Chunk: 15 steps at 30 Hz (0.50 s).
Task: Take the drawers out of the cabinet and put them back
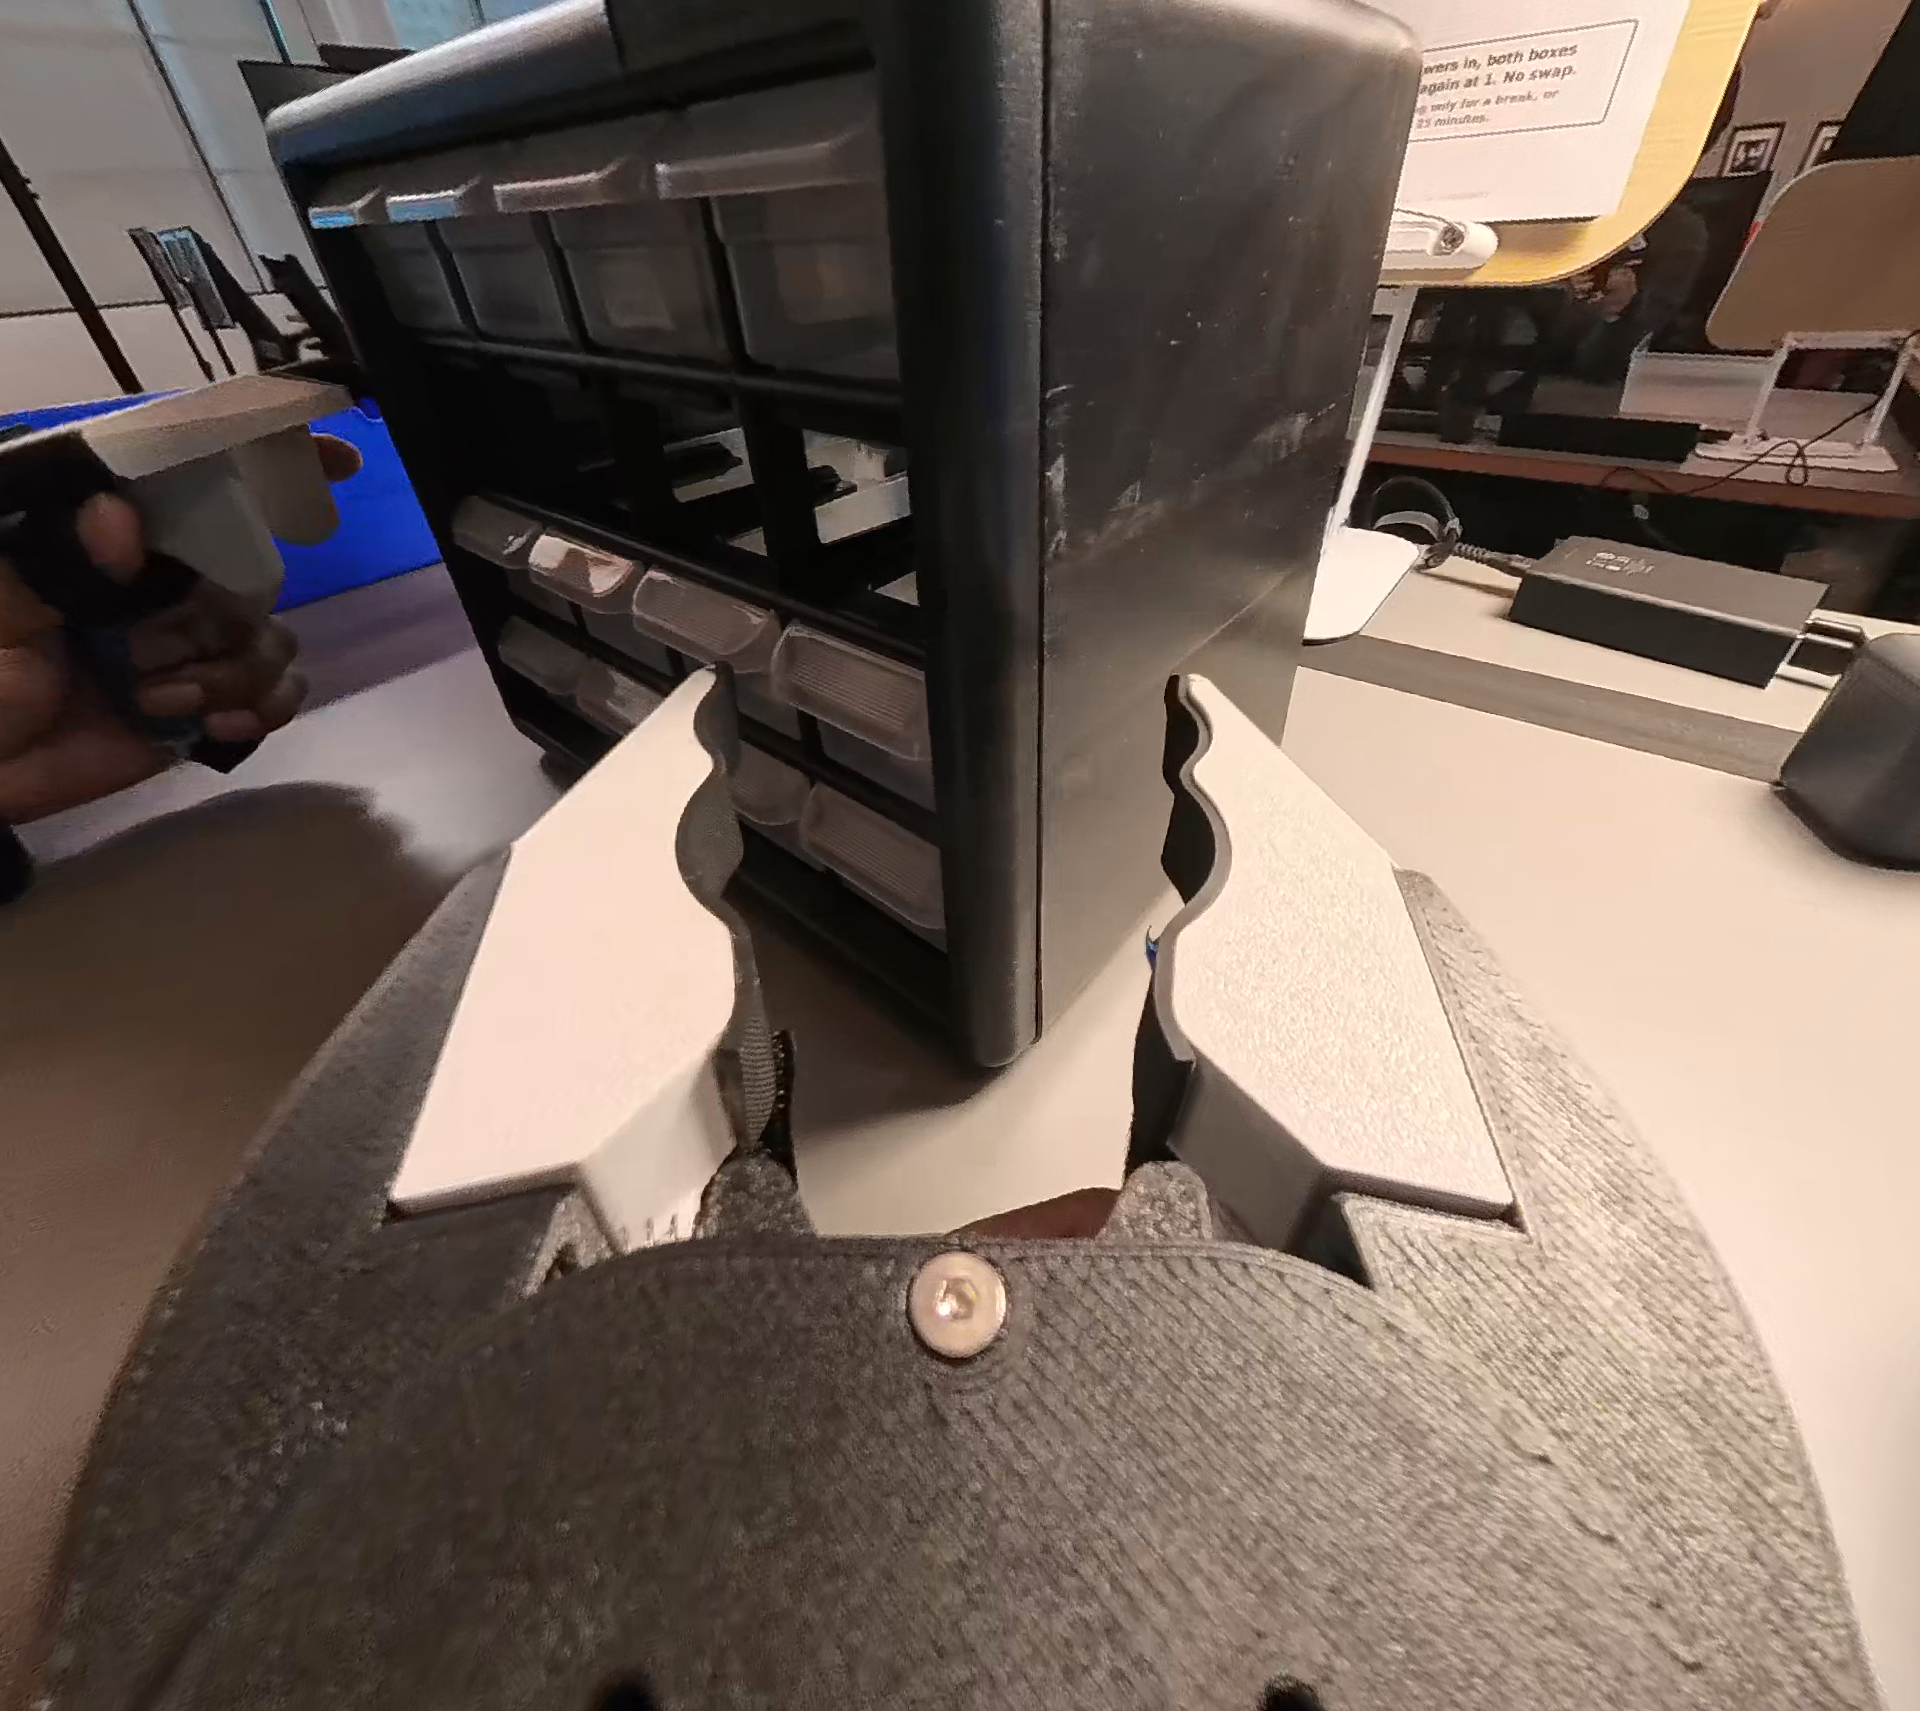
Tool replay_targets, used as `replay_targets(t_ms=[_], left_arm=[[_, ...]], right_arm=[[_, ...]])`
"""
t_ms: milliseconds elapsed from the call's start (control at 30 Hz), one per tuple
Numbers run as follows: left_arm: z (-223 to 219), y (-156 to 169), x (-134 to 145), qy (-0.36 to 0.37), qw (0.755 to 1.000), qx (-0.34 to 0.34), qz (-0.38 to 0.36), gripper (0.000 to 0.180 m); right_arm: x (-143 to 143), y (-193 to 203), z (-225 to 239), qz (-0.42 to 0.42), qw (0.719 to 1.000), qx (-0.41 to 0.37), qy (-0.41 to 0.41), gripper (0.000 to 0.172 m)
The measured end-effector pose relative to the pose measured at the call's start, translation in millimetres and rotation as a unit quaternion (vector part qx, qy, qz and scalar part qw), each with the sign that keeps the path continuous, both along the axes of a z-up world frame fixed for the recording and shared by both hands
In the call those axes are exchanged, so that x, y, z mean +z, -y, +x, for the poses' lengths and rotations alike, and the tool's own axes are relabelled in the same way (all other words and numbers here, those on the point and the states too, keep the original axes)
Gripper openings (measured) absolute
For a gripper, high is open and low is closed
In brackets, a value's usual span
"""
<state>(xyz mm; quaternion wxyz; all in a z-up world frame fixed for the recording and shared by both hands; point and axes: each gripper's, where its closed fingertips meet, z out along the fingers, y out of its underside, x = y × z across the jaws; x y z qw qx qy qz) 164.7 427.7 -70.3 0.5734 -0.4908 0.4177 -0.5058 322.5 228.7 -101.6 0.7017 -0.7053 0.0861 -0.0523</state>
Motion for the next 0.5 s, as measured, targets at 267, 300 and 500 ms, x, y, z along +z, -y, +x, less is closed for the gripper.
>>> replay_targets(t_ms=[267,300,500], left_arm=[[2.0,-8.8,-2.5,-0.009,1.000,-0.001,-0.004,0.067],[1.6,-7.4,-1.3,-0.007,1.000,-0.006,-0.003,0.067],[-17.6,8.2,25.4,0.010,0.999,-0.023,-0.020,0.066]], right_arm=[[-1.1,-2.3,-4.8,-0.006,1.000,0.011,0.011,0.082],[-1.0,-2.0,-4.7,-0.005,1.000,0.011,0.010,0.081],[-0.5,-0.7,0.7,0.000,1.000,0.007,-0.008,0.080]])
